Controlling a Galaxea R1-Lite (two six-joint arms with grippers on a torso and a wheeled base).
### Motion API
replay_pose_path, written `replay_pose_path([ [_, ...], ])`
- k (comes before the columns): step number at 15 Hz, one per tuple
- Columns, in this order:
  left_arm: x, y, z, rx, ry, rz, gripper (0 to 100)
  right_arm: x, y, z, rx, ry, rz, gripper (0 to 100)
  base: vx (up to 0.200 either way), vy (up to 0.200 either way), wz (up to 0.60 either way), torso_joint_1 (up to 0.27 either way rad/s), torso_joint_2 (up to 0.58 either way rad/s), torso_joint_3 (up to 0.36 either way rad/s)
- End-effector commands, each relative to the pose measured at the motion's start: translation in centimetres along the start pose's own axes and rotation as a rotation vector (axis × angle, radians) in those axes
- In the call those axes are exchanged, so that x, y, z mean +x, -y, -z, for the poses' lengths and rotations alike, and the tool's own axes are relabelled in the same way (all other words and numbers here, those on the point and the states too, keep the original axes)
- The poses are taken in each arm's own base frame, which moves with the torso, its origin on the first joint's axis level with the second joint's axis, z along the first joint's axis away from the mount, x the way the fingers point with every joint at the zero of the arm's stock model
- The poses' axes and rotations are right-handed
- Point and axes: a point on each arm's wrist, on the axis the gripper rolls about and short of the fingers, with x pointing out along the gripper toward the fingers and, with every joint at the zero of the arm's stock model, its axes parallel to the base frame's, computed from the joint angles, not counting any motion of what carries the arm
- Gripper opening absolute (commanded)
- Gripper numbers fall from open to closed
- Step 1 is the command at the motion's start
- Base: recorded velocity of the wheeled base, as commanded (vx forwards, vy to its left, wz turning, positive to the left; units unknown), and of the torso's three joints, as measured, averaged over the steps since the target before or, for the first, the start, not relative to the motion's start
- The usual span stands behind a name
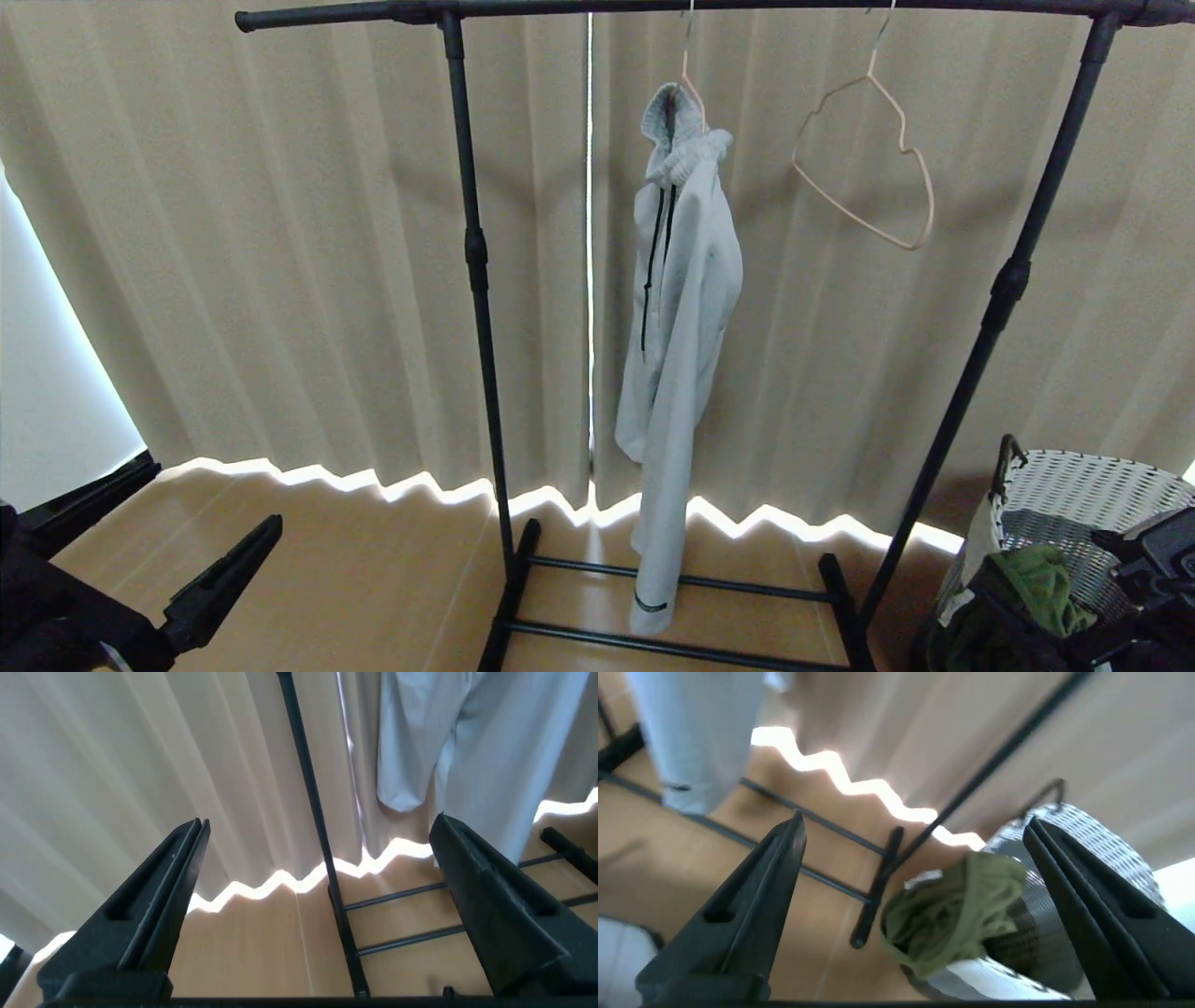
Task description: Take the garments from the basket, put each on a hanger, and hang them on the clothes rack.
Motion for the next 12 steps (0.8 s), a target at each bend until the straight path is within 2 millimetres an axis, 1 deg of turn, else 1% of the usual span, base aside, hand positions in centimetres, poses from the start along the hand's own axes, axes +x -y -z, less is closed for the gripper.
replay_pose_path([
  [1, 0.3, 0.0, 0.2, -0.003, -0.019, 0.002, 100, -0.3, 0.6, 0.0, 0.015, 0.01, 0.05, 100, 0.0, 0.0, 0.0, 0.0, 0.0, 0.0],
  [5, 0.2, 0.0, 0.1, -0.003, -0.01, 0.006, 100, -0.2, 1.7, 0.5, -0.027, -0.036, 0.142, 100, 0.0, 0.0, 0.0, 0.0, 0.0, 0.0],
  [7, 0.2, 0.1, 0.1, 0.001, -0.009, 0.009, 100, -0.4, 1.7, 0.8, -0.032, -0.064, 0.135, 100, 0.0, 0.0, 0.0, 0.0, 0.0, 0.0],
  [12, 0.3, 0.1, 0.1, -0.005, -0.014, 0.01, 100, -1.9, 1.7, 1.1, -0.037, -0.039, 0.142, 100, 0.0, 0.0, 0.0, 0.0, 0.0, 0.0],
])
